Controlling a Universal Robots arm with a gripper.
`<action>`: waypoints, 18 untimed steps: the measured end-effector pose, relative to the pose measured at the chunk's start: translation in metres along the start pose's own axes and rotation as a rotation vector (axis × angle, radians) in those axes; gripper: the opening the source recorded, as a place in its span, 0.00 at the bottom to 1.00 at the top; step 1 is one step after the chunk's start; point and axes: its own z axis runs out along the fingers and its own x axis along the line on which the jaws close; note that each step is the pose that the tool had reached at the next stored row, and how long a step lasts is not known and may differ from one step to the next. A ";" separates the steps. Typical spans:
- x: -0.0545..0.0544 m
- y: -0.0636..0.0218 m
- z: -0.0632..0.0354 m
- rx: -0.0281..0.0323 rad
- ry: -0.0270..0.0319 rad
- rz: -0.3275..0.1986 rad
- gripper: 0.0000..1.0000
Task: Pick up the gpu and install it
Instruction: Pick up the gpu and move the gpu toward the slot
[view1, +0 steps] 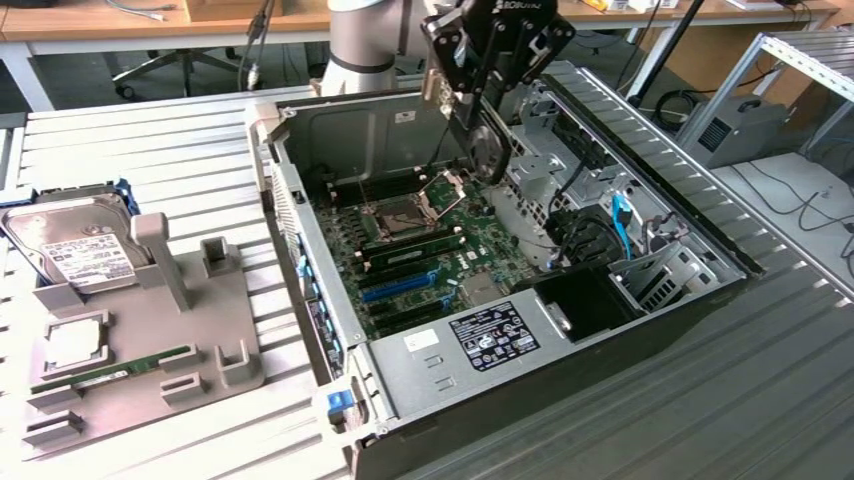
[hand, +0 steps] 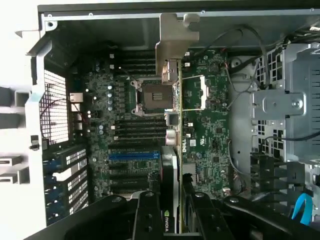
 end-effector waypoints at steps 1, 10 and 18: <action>-0.006 0.0003 0.0001 0.0000 0.0000 0.000 0.27; -0.047 0.0018 0.0012 0.0000 0.0000 0.000 0.27; -0.057 0.0023 0.0015 0.0001 0.0000 0.000 0.27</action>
